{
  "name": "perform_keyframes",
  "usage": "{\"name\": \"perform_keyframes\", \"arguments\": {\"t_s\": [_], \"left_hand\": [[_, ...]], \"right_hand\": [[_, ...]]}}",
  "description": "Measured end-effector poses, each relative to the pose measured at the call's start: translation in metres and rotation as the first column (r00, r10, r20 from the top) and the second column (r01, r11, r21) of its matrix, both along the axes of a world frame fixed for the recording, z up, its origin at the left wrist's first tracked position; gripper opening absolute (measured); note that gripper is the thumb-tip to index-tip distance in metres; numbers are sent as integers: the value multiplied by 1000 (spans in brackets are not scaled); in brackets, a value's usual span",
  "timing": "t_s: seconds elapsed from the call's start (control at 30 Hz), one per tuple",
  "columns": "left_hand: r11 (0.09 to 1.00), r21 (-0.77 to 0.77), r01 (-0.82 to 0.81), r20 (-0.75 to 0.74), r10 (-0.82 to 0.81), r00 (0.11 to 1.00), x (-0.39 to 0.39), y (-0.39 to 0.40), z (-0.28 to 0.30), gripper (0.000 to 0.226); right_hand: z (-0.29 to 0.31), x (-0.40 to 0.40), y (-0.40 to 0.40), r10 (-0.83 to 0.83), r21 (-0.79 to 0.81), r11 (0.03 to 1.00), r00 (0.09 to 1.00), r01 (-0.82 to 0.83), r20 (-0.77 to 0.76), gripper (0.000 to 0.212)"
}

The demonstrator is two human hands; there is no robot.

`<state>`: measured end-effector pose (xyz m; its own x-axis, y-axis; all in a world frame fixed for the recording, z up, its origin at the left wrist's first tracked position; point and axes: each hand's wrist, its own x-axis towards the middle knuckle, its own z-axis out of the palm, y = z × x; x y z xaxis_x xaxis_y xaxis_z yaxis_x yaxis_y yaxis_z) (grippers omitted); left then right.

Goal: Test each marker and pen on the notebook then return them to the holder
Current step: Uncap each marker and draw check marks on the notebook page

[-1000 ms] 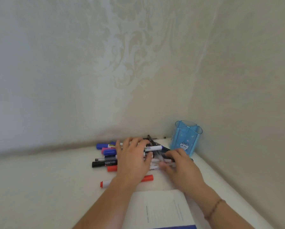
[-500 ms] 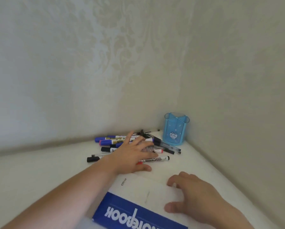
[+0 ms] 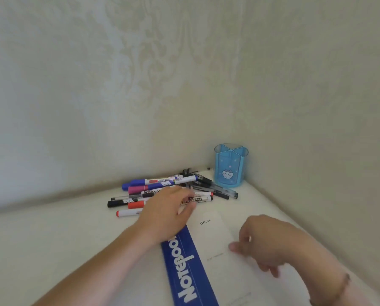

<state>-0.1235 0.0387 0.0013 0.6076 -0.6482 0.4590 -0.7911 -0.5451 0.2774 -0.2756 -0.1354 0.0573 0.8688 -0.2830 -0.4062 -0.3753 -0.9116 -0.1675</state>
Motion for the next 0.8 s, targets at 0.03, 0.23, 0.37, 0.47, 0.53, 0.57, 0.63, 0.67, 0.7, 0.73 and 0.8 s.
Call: {"name": "perform_keyframes", "arguments": {"t_s": [0.03, 0.23, 0.37, 0.47, 0.53, 0.57, 0.63, 0.67, 0.7, 0.73, 0.8], "left_hand": [[999, 37, -1, 7, 0, 1000, -9, 0, -7, 36], [997, -80, 8, -328, -34, 944, -19, 5, -22, 40], [879, -468, -87, -698, -307, 647, -5, 12, -11, 44], [652, -691, -310, -722, -619, 309, 9, 21, -1, 47], [540, -757, -368, -623, -767, 157, 24, 32, 9, 58], [516, -782, -348, -580, -808, 106, 32, 40, 12, 63], [518, -816, -255, -541, -841, 22, 43, 60, 15, 70], [550, -814, -187, -559, -829, -5, 47, 71, 16, 72], [598, -794, -108, -599, -800, -25, 48, 81, 18, 74], [665, -746, -23, -665, -746, -24, 49, 92, 19, 76], [807, -568, 164, -806, -585, 85, 53, 110, 23, 77]], "right_hand": [[-7, 13, -3, -16, 18, 1000, 998, 15, 61, 38], [-57, 39, -21, -163, 226, 973, 826, 44, 540, 30], [-54, 37, -30, -106, 280, 958, 843, -55, 527, 25], [-57, 39, -37, -74, 328, 935, 831, -134, 551, 20], [-56, 39, -37, -27, 362, 904, 814, -228, 581, 22], [-56, 40, -35, -7, 380, 884, 805, -272, 593, 27], [-56, 40, -29, 54, 376, 862, 800, -339, 597, 37], [-57, 40, -26, 101, 354, 860, 804, -366, 586, 42], [-58, 40, -24, 155, 326, 861, 811, -391, 565, 47], [-59, 41, -22, 216, 290, 862, 818, -416, 533, 53], [-62, 42, -21, 324, 194, 875, 835, -443, 445, 64]]}}
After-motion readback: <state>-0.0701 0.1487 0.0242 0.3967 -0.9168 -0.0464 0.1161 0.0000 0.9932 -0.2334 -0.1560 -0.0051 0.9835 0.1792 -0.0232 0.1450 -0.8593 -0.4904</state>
